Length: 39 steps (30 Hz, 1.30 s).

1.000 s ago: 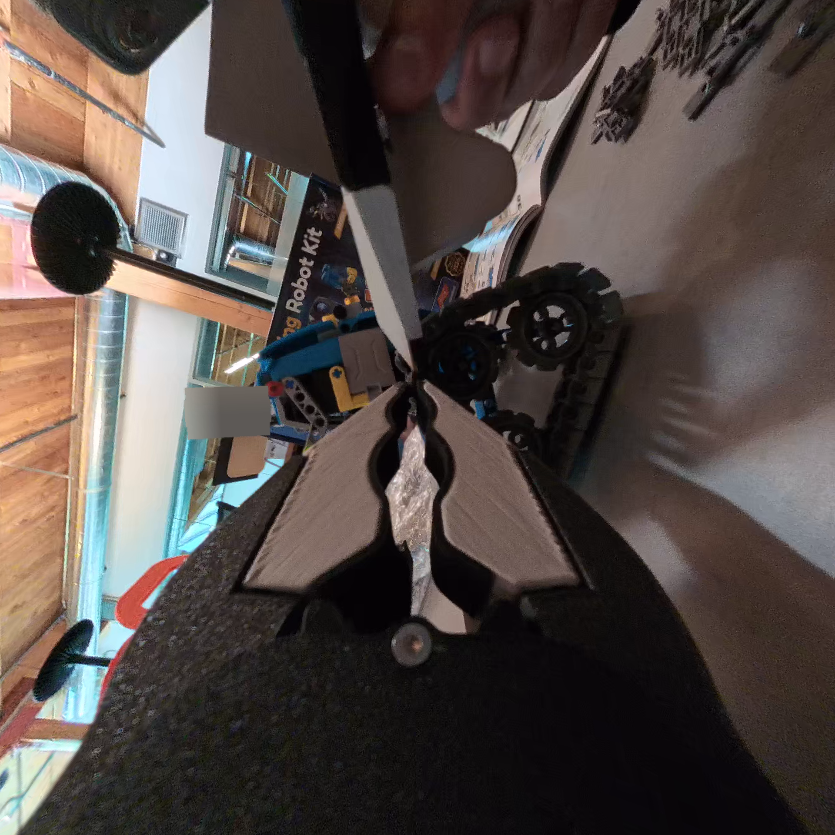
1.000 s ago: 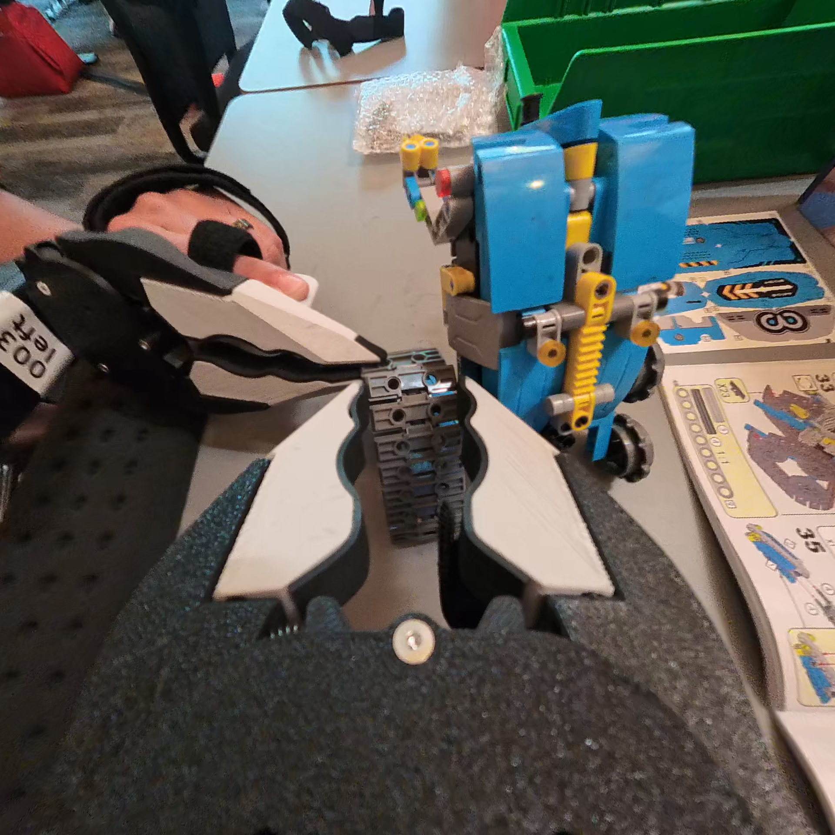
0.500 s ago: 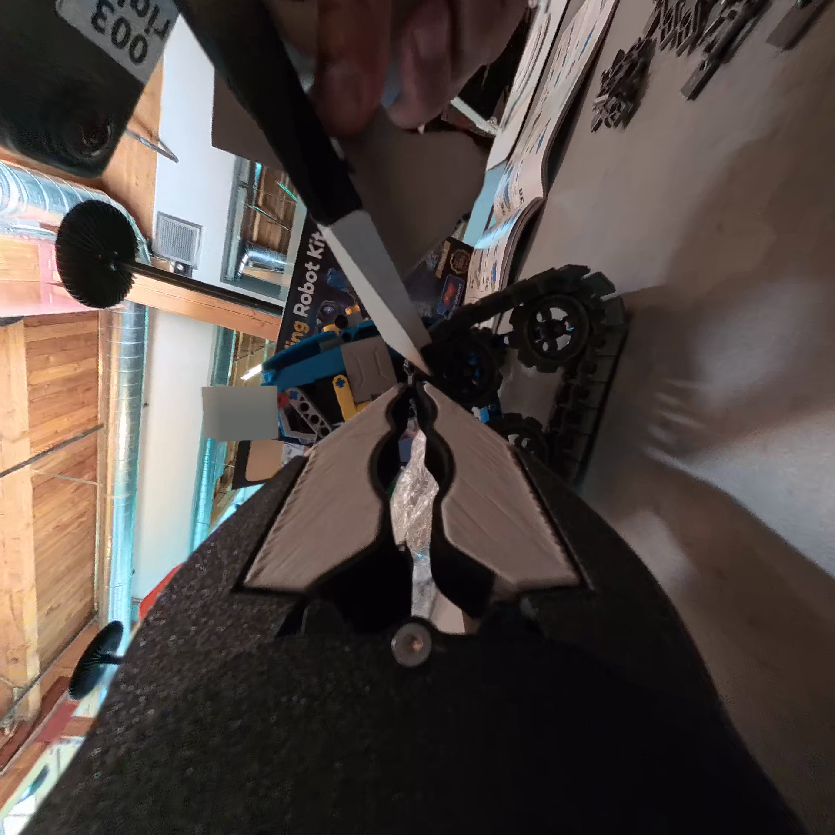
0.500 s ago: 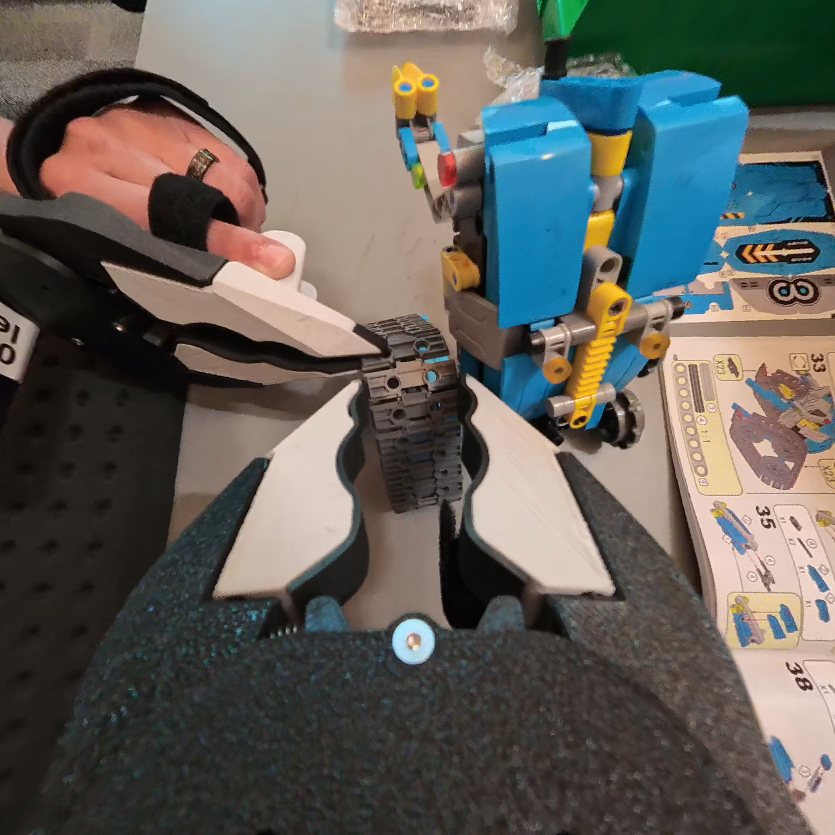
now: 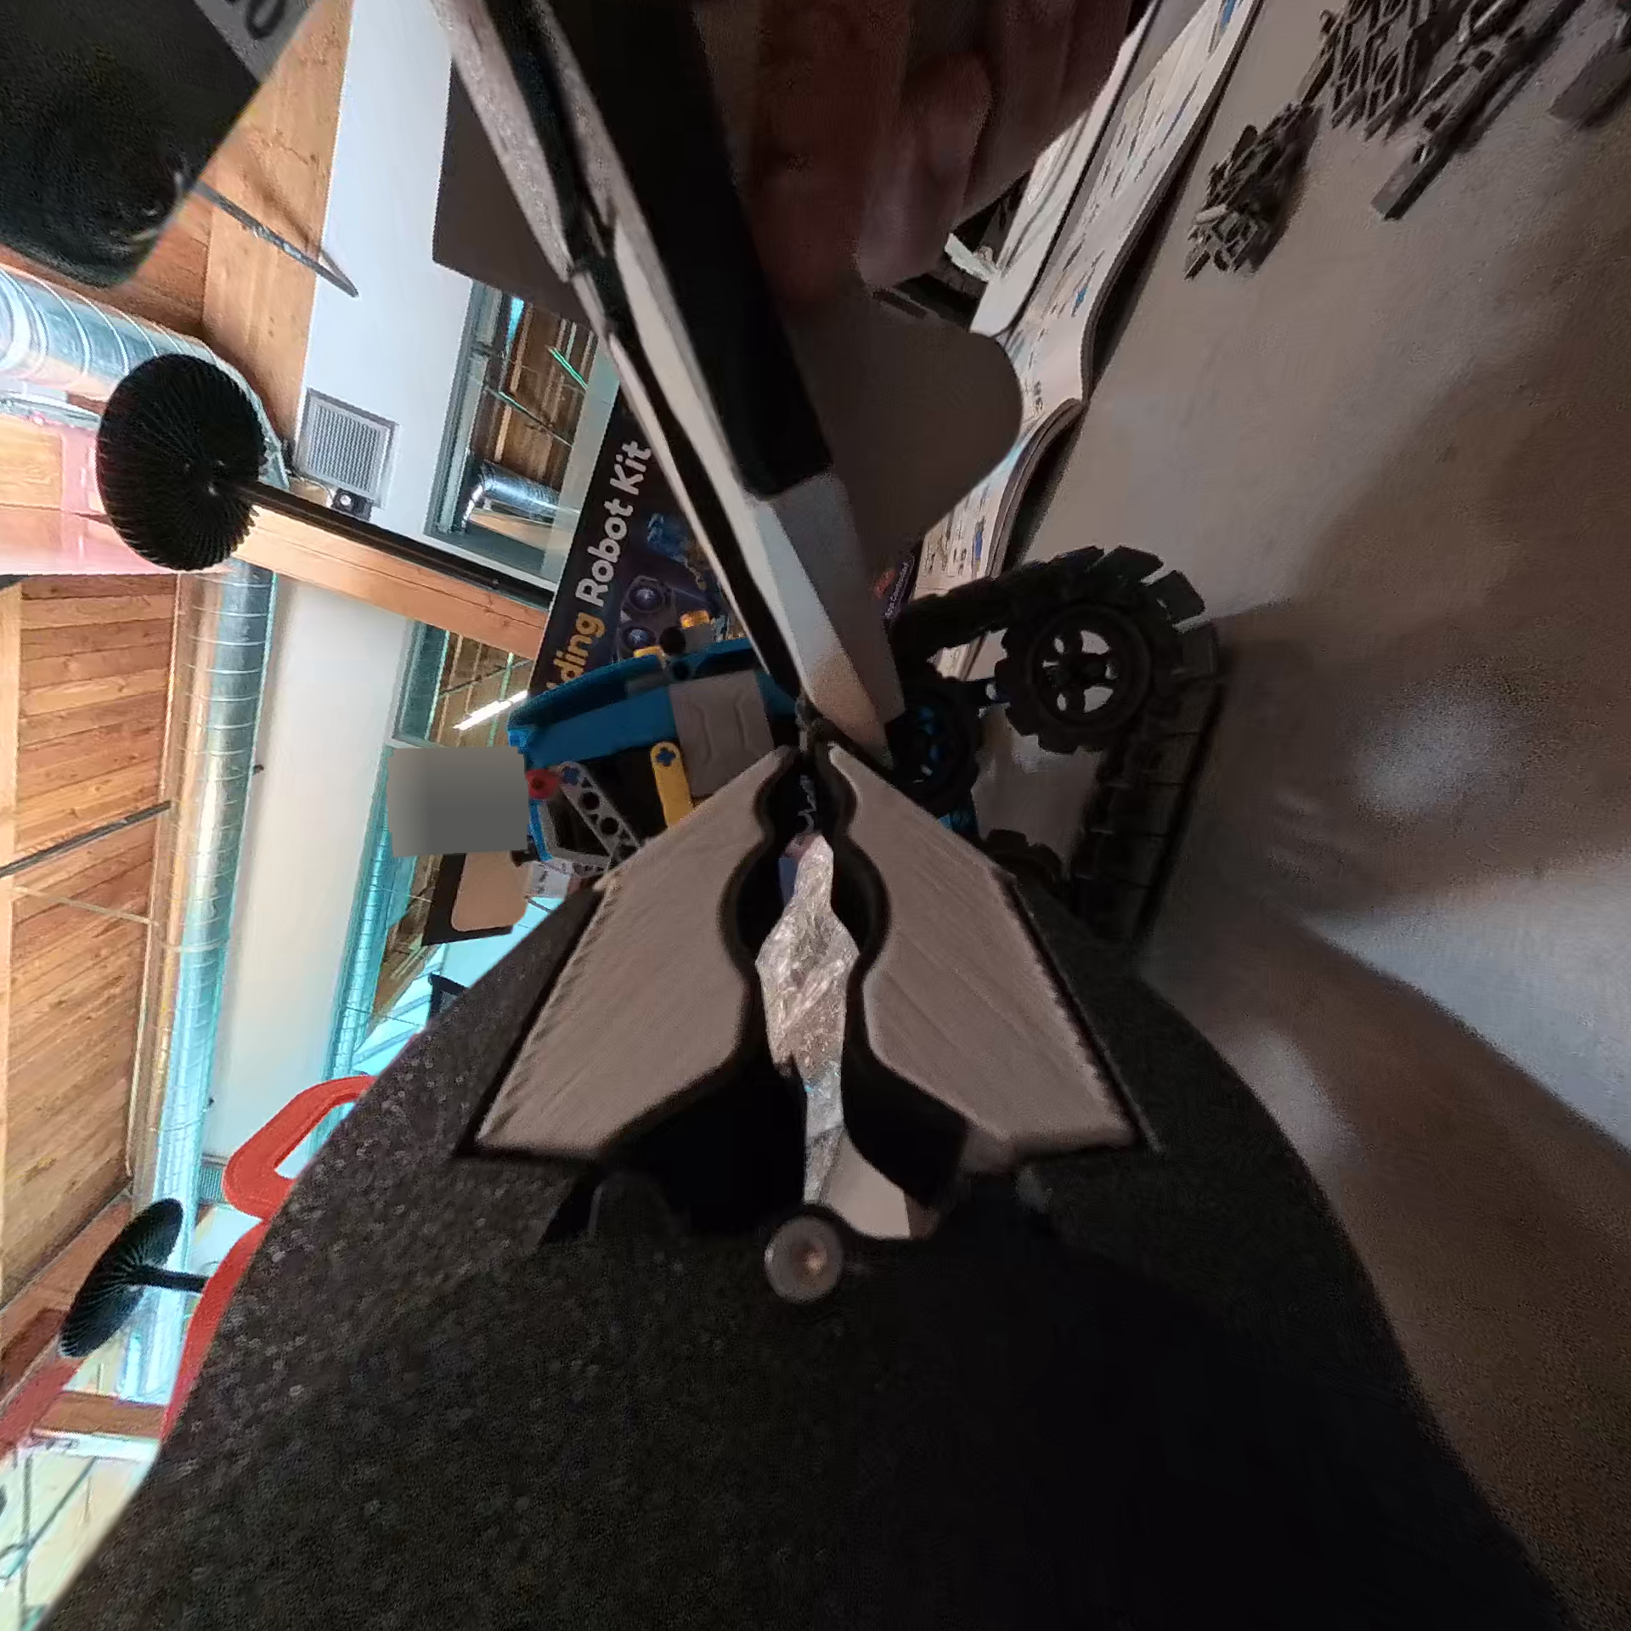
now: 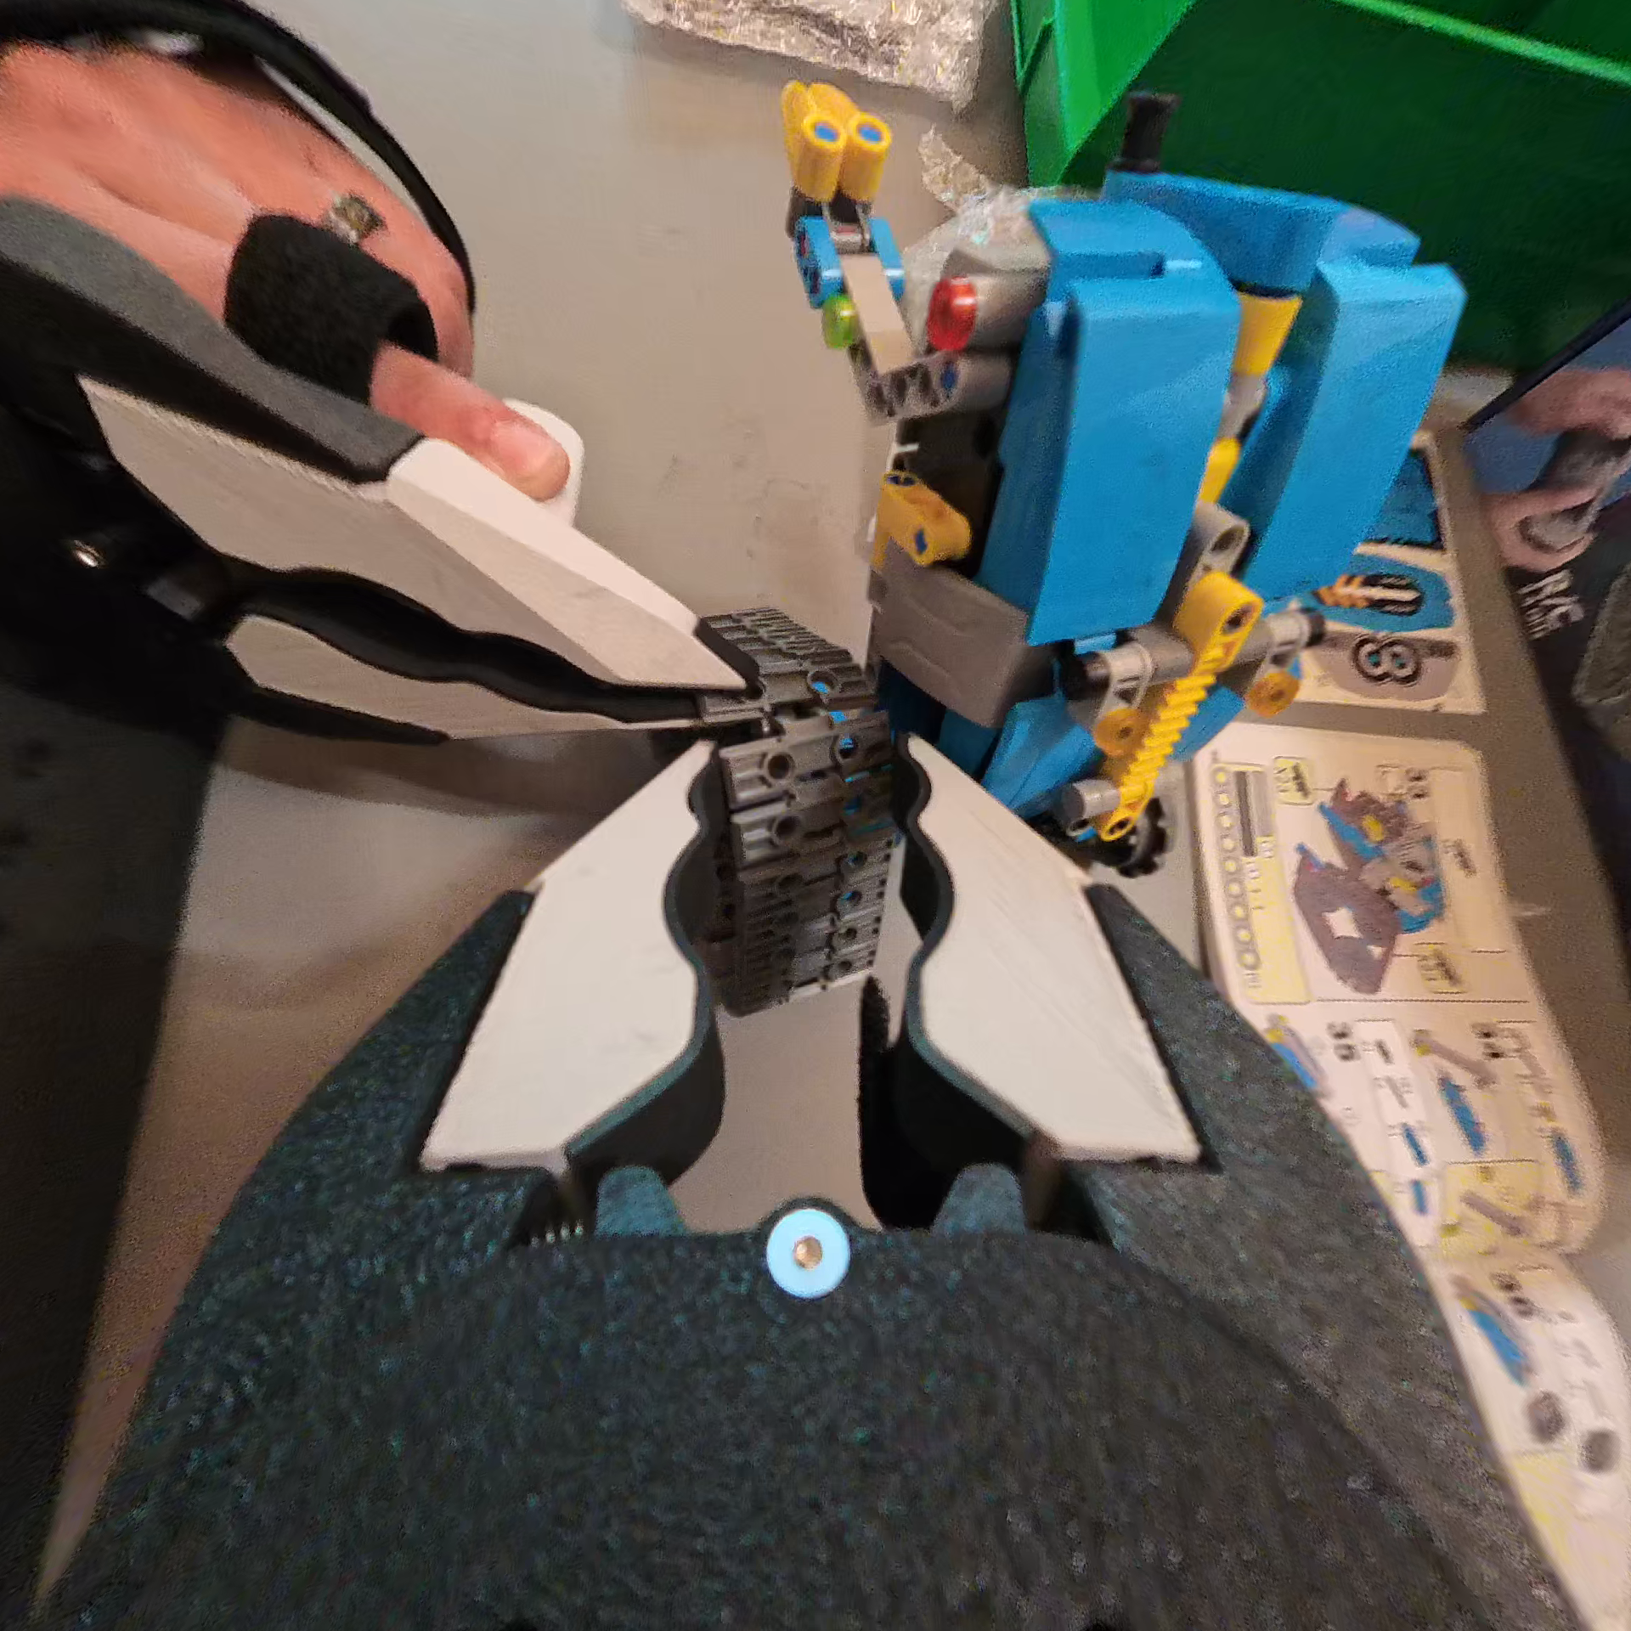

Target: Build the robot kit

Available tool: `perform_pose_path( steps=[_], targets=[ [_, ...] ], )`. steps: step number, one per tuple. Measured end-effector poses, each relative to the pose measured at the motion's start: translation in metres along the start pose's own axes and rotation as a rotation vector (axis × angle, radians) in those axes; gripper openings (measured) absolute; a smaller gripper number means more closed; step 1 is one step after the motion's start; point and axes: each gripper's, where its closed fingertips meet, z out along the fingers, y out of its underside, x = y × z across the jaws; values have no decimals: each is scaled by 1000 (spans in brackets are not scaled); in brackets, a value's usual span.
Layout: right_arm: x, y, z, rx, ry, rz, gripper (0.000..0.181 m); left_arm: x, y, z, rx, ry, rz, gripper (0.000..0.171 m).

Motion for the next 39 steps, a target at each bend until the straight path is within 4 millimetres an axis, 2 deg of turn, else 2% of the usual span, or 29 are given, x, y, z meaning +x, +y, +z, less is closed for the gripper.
perform_pose_path(
  steps=[6,11,15,18,21,23,27,33,36,39],
  targets=[
    [2,2,3,-50,136,-159,35,1,3,1,-11,2,-6,2],
    [-1,5,10,-120,284,-303,55,0,6,2,-26,10,-32,2],
    [8,5,11,-125,458,-375,44,0,5,3,-15,29,-70,2],
    [10,6,13,-110,554,-423,44,0,4,3,-8,44,-98,3],
    [7,9,19,-103,621,-464,62,1,4,4,-7,42,-84,2],
    [4,11,21,-112,634,-452,73,2,3,3,-5,37,-67,3],
    [8,9,13,-88,641,-443,64,3,2,4,-1,22,-36,3],
    [4,2,1,-13,595,-417,65,2,3,3,-5,15,-22,3],
    [3,7,-10,13,576,-386,66,3,4,3,-7,13,-14,3],
    [-2,21,-15,40,479,-308,59,3,4,2,-8,11,-7,3]
  ],
)
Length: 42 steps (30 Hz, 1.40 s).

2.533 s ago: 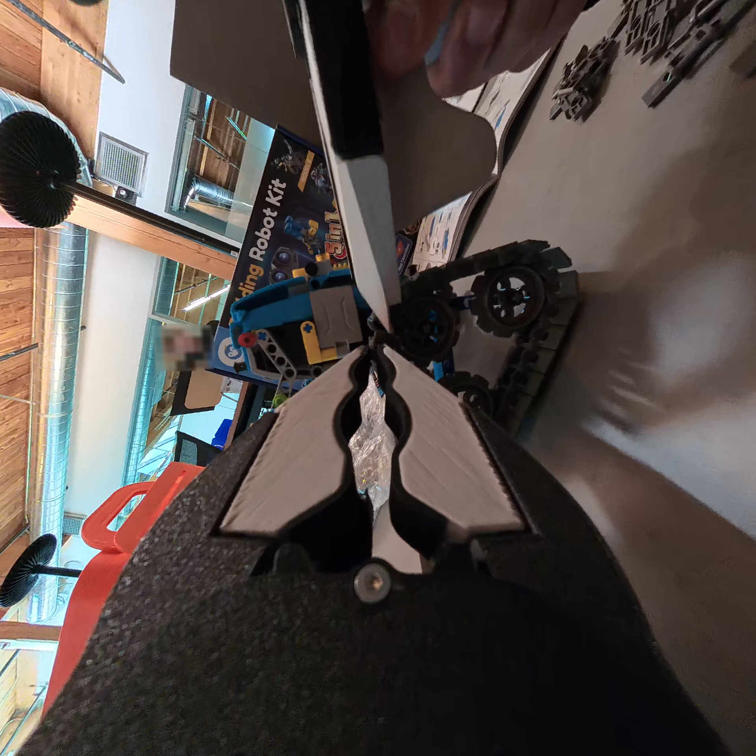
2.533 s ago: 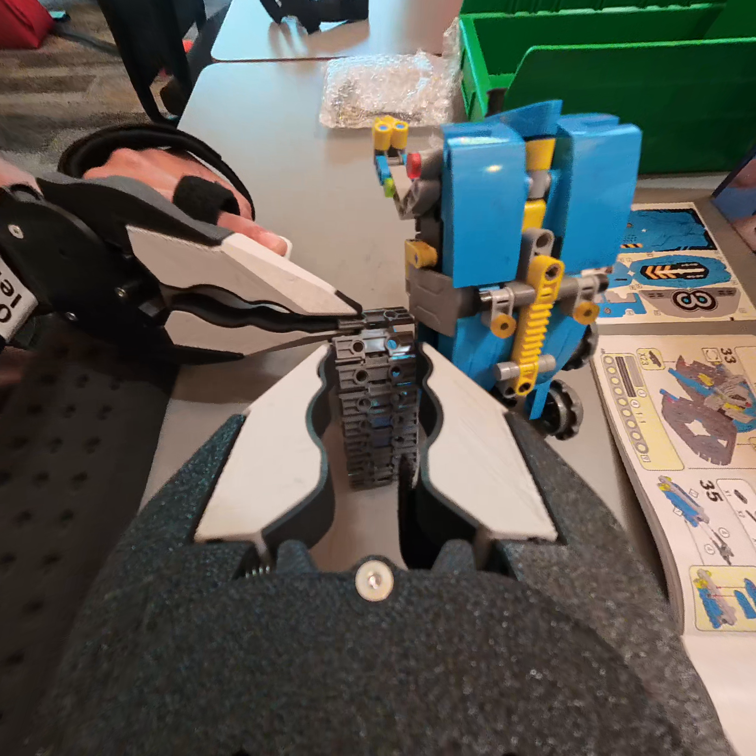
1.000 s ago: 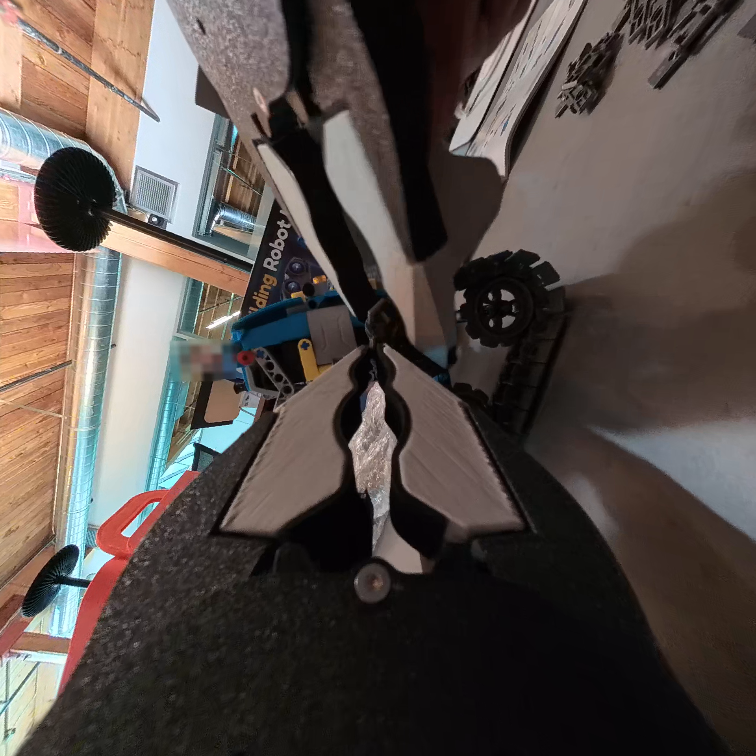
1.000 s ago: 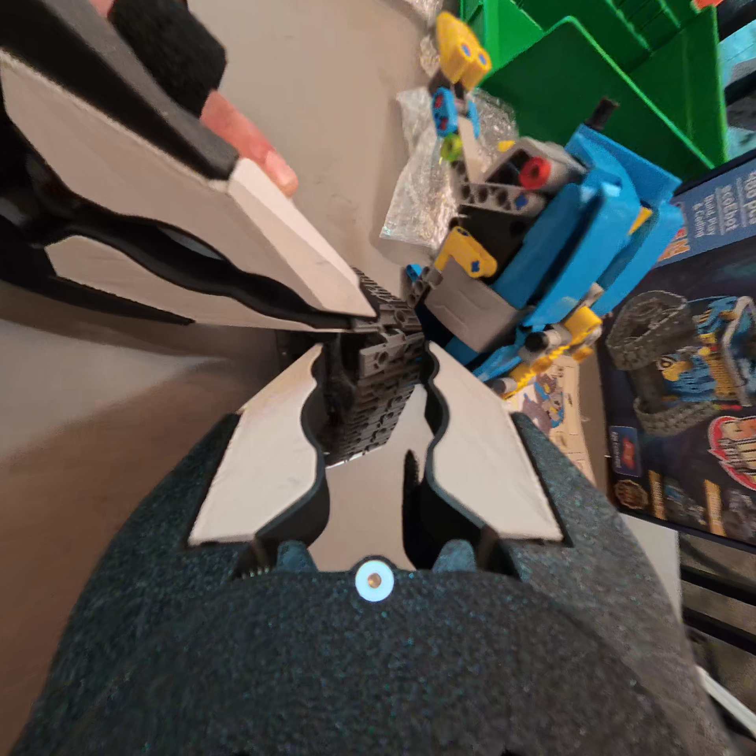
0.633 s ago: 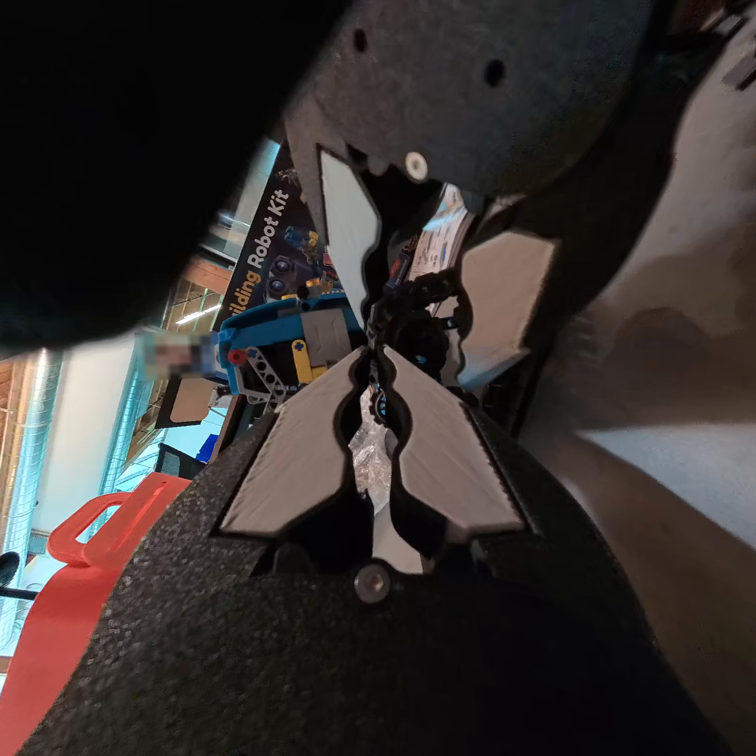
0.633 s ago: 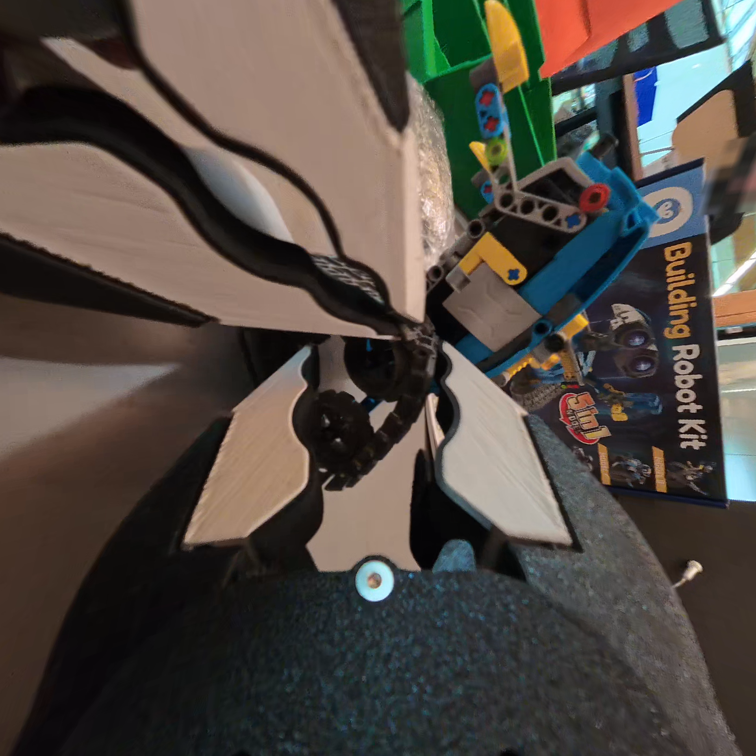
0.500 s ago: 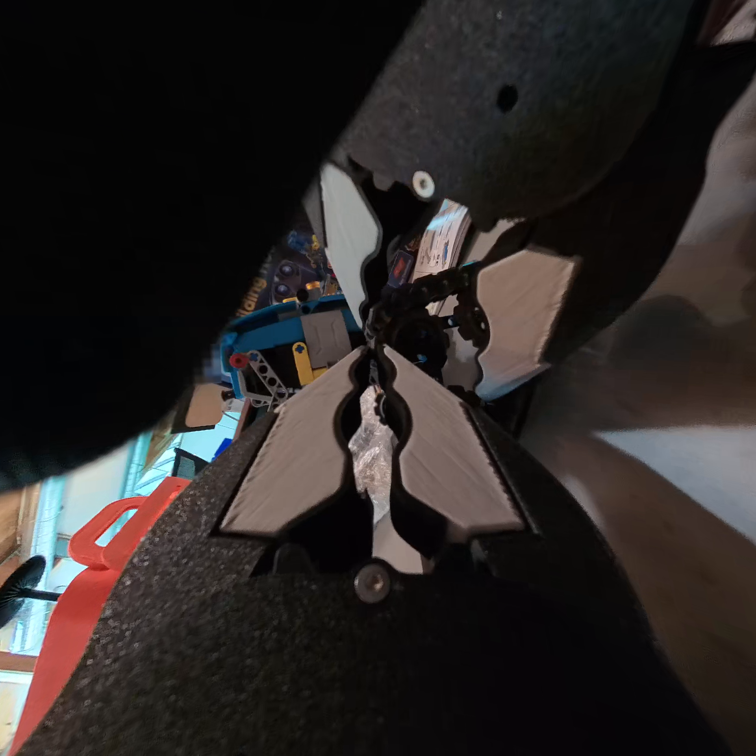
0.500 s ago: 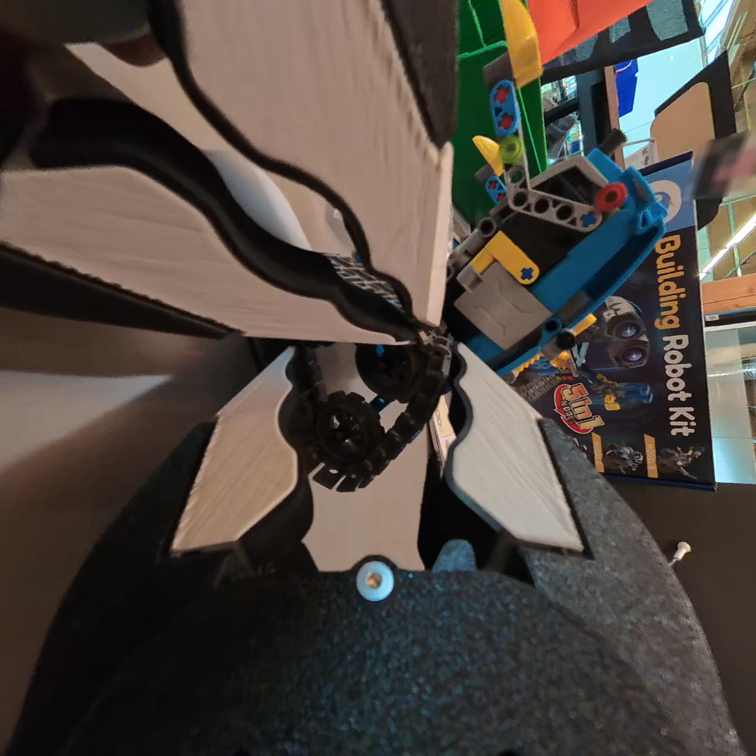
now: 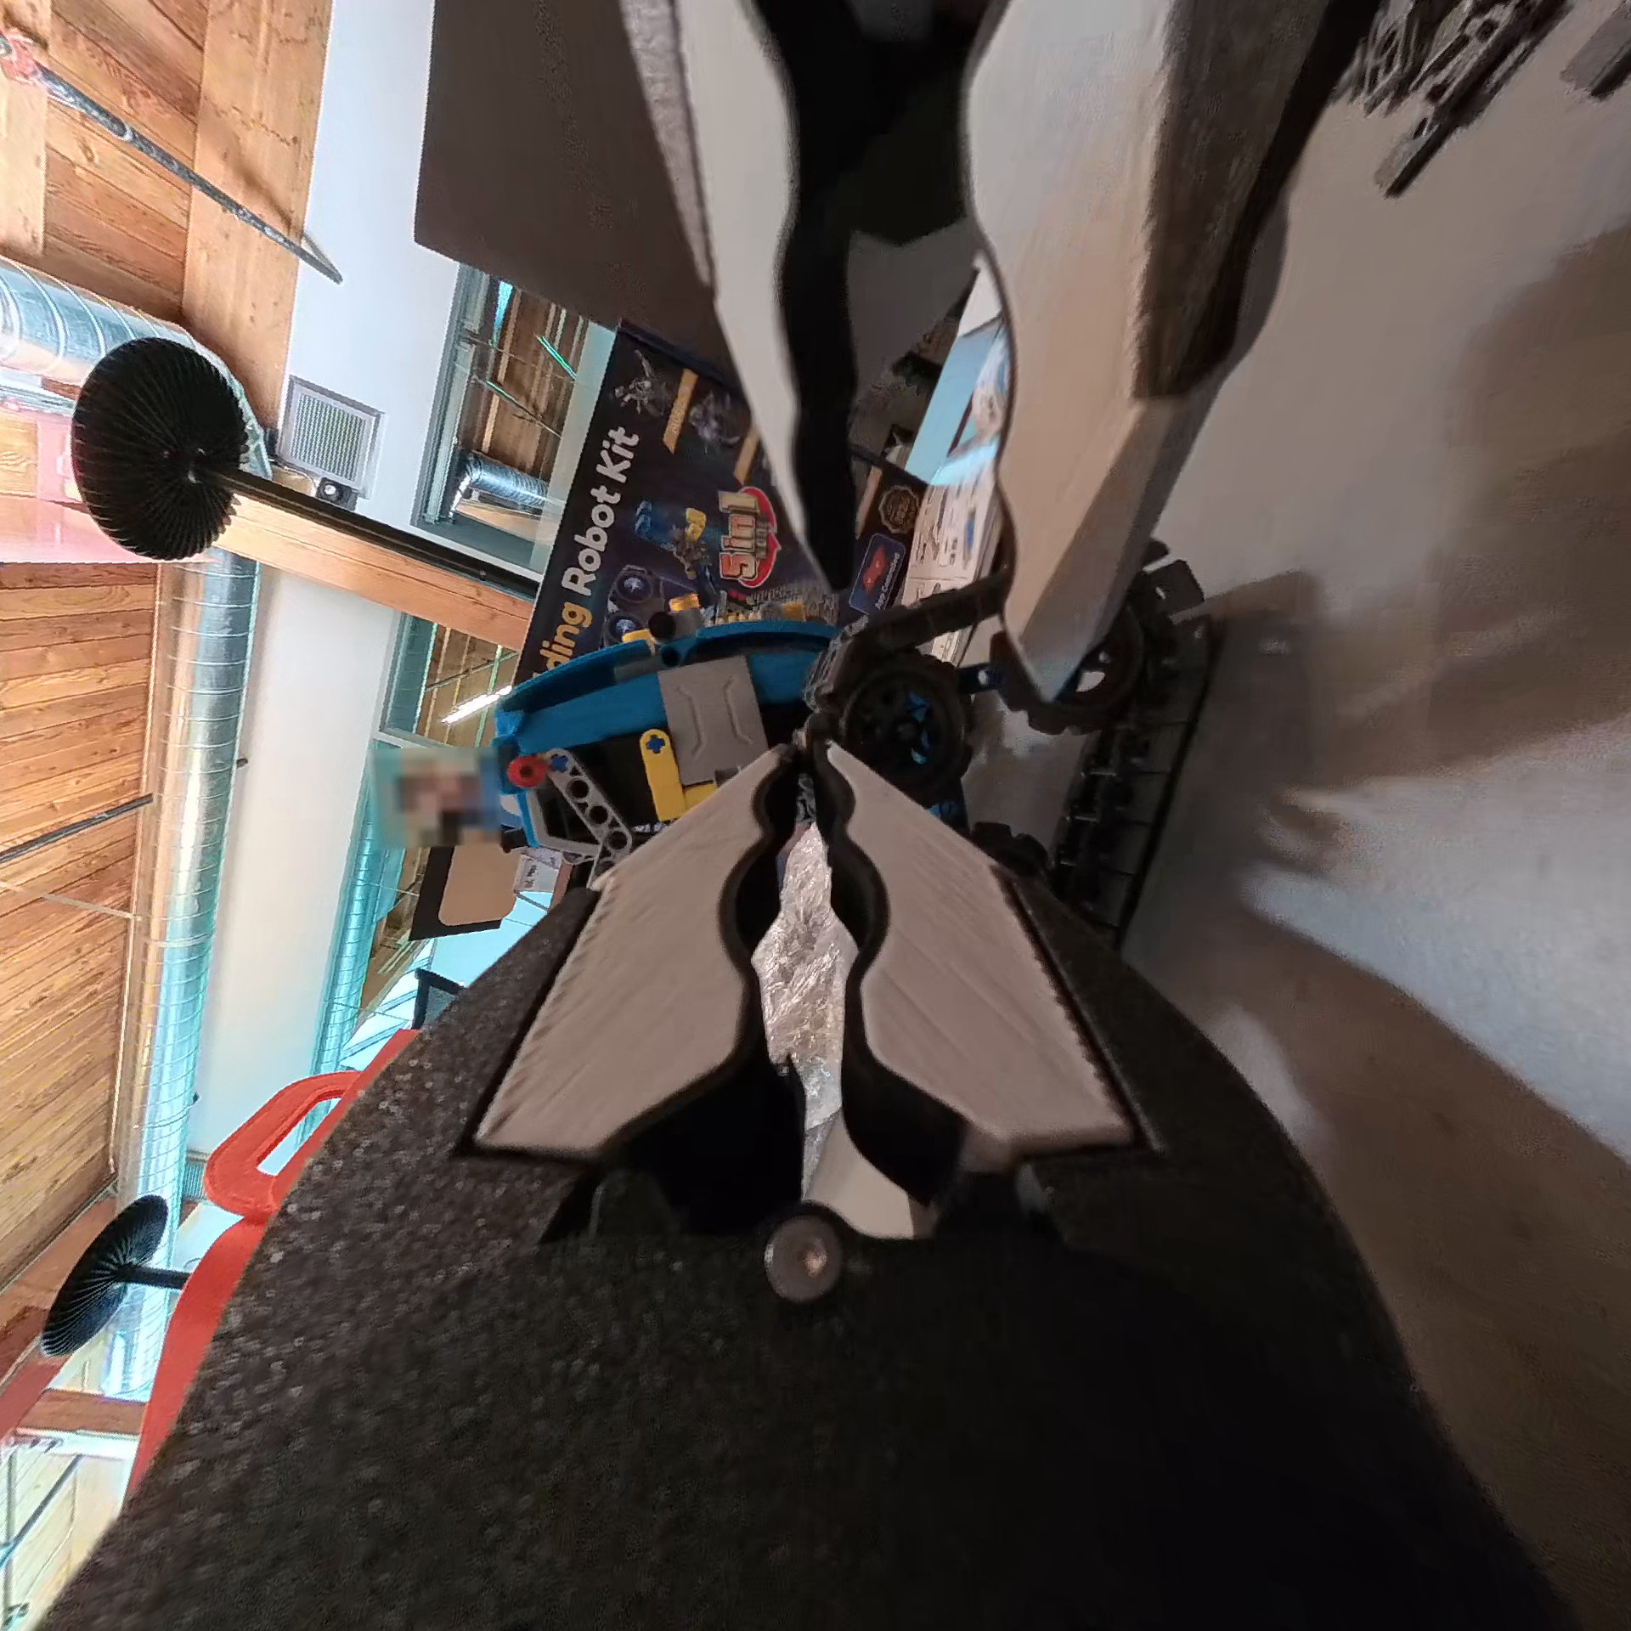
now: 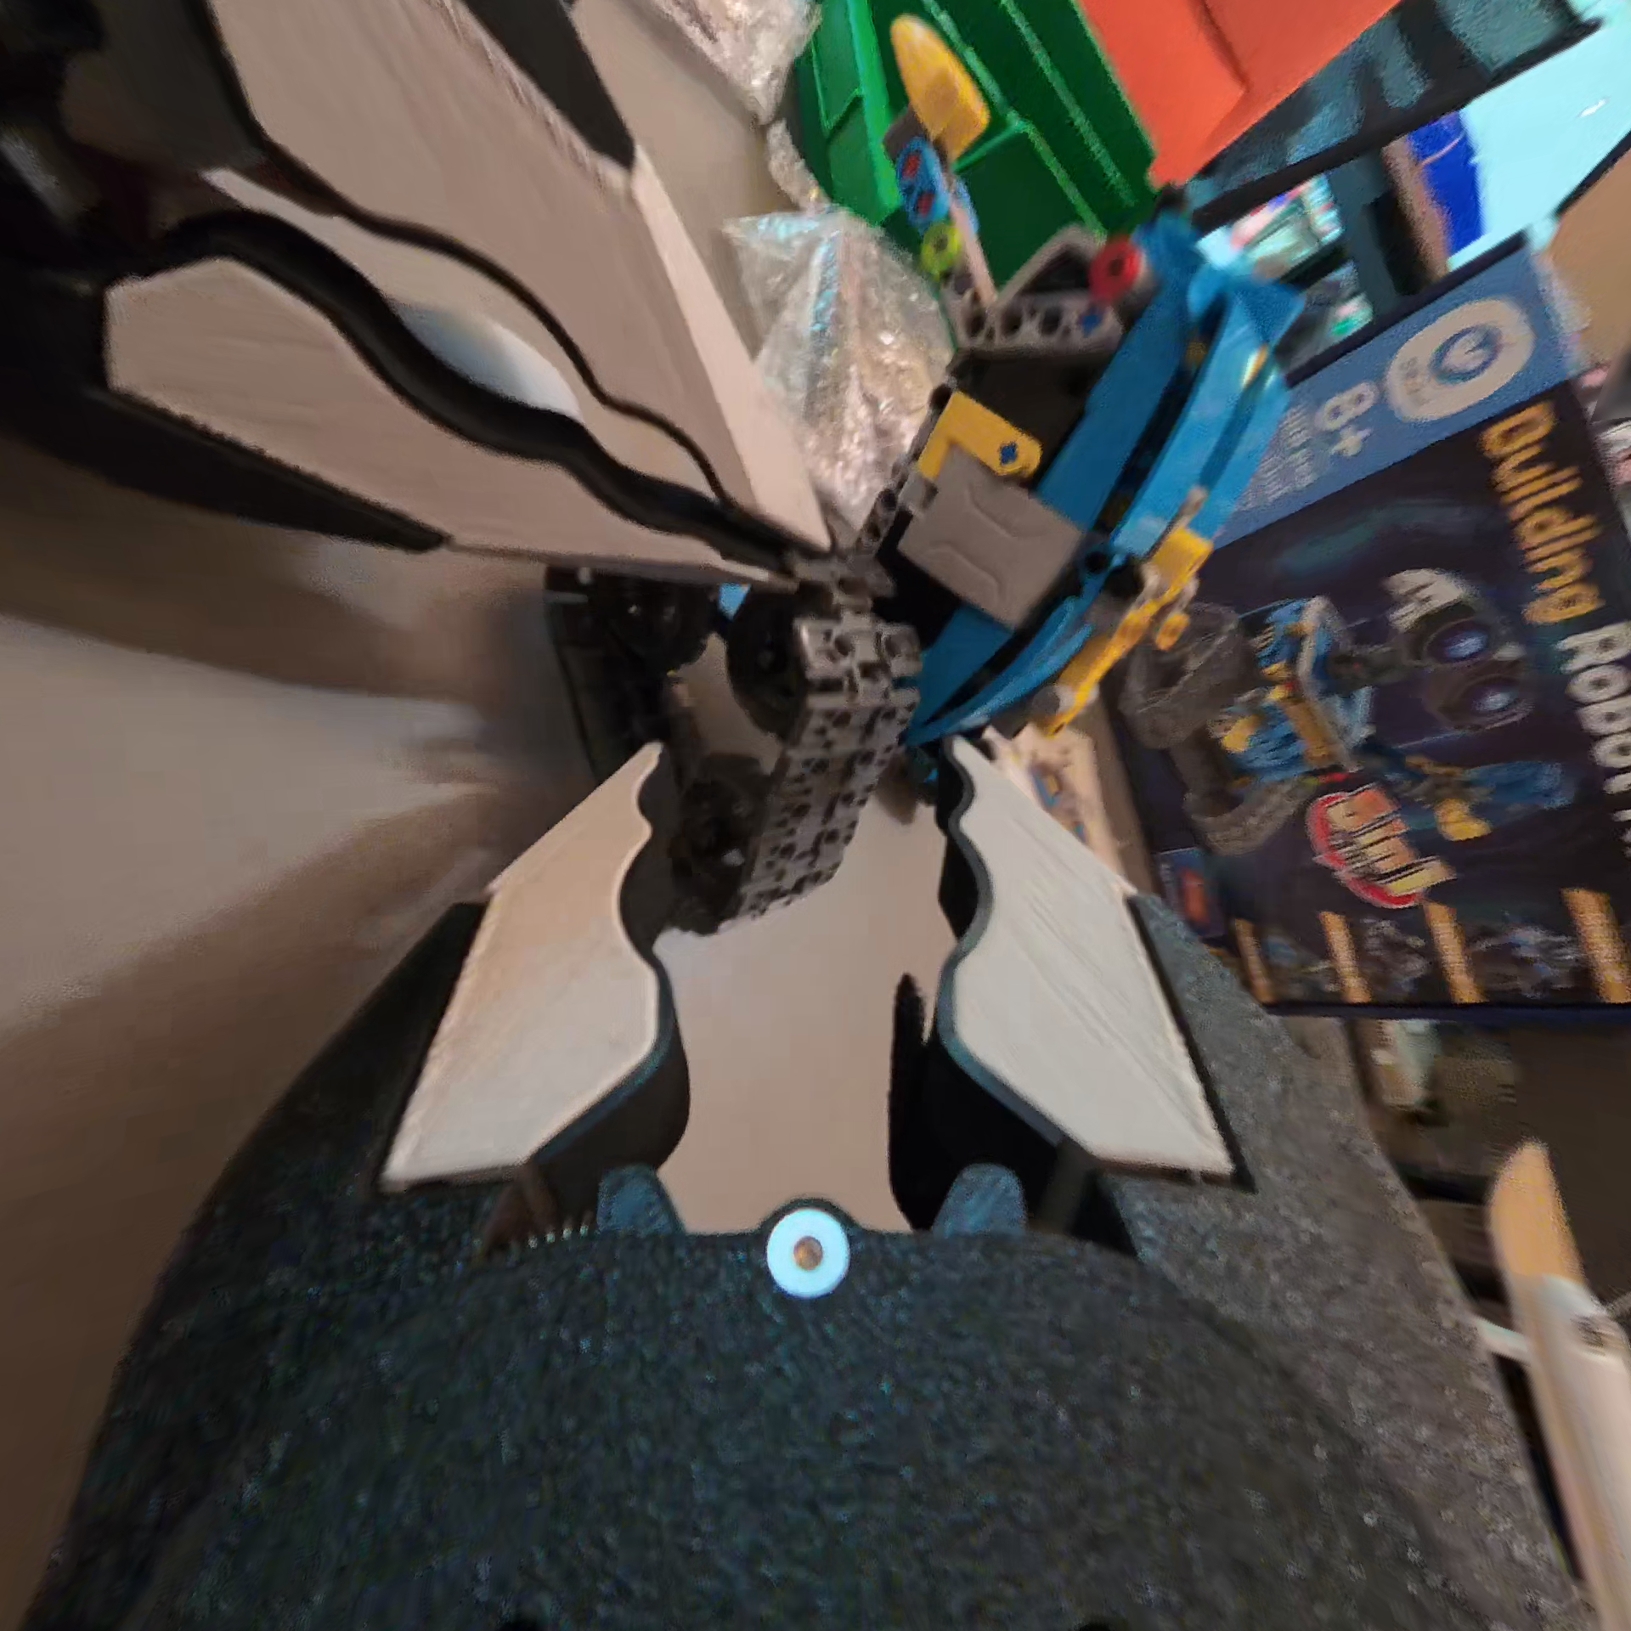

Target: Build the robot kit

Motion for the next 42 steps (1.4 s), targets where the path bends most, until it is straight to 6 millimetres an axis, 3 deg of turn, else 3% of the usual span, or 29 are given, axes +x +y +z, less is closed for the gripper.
perform_pose_path(
  steps=[2,5,9,12,15,18,20,30,42],
  targets=[
    [-3,1,-2,25,-51,53,58,0,0,0,0,-2,7,3],
    [3,-16,-8,139,-167,199,52,0,0,0,1,-5,18,3],
    [13,-18,-9,213,-456,382,51,1,0,-1,3,-9,30,3],
    [10,-25,-15,280,-658,452,43,1,-1,-2,4,-13,40,3],
    [13,-23,-2,280,-614,442,43,1,-1,-2,5,-17,48,3],
    [0,-20,6,245,-612,403,48,2,-2,-2,9,-18,50,3],
    [3,-19,11,241,-550,377,40,2,-2,-2,10,-18,49,3],
    [4,-25,11,246,-555,480,39,0,1,-3,0,-18,35,3],
    [-5,-27,22,-168,-575,178,39,-3,11,-9,-26,-12,28,3]
  ],
)
